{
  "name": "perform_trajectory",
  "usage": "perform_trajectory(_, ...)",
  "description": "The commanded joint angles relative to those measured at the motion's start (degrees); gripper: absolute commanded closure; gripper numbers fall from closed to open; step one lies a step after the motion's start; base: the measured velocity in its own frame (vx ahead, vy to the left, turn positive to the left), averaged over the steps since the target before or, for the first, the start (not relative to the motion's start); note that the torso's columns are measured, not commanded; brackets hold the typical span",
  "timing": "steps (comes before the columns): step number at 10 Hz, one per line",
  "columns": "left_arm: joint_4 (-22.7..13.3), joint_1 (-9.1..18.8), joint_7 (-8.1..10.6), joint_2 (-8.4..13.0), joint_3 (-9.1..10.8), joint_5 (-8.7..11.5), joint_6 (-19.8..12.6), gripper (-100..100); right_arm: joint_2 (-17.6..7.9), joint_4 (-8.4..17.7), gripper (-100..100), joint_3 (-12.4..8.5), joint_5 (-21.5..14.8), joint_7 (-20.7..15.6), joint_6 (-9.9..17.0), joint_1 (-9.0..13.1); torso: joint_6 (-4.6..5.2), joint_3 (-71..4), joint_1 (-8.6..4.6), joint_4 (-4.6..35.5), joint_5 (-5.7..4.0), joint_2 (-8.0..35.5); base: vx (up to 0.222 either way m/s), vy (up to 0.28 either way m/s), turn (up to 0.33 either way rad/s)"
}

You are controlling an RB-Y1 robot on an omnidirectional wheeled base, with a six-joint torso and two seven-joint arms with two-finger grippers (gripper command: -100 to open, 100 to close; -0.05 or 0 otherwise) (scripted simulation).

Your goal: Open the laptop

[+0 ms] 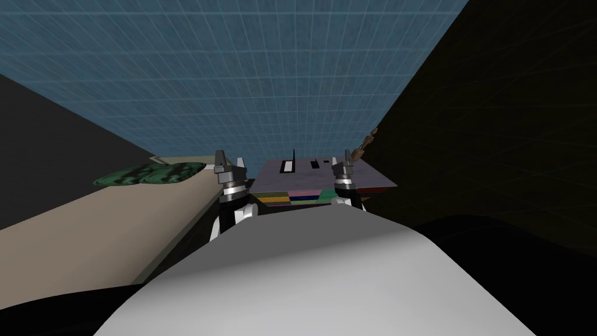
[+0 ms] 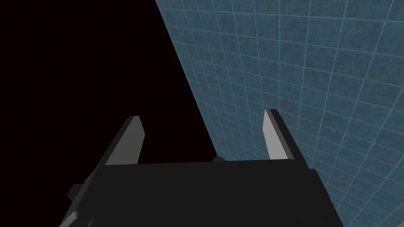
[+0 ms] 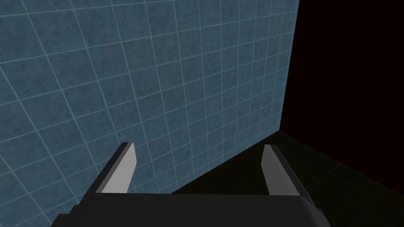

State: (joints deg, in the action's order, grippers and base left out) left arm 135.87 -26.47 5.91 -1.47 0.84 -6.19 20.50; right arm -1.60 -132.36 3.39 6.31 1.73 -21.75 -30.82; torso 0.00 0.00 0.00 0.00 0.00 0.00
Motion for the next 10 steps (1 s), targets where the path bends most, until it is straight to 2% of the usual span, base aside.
perform_trajectory(1,0.0,0.0,0.0,0.0,0.0,0.0,0.0,0,0.0,0.0,0,0.0,0.0,0.0,0.0,0.0,0.0,-4.67,0.0,2.35,0.0,2.32,0.0,0.0,0.0)
perform_trajectory(9,0.02,0.0,0.0,0.0,0.0,0.0,0.01,0,0.0,-0.02,0,0.0,0.0,0.0,-0.01,0.0,0.0,-70.73,0.0,35.37,0.0,35.39,0.0,0.0,0.0)
perform_trajectory(10,-0.8,0.56,-0.21,2.16,-0.01,0.08,-0.08,-100,0.0,-0.02,0,0.0,0.0,0.0,-0.01,0.0,0.0,-79.19,0.0,39.6,0.0,39.62,0.007,-0.008,0.0)
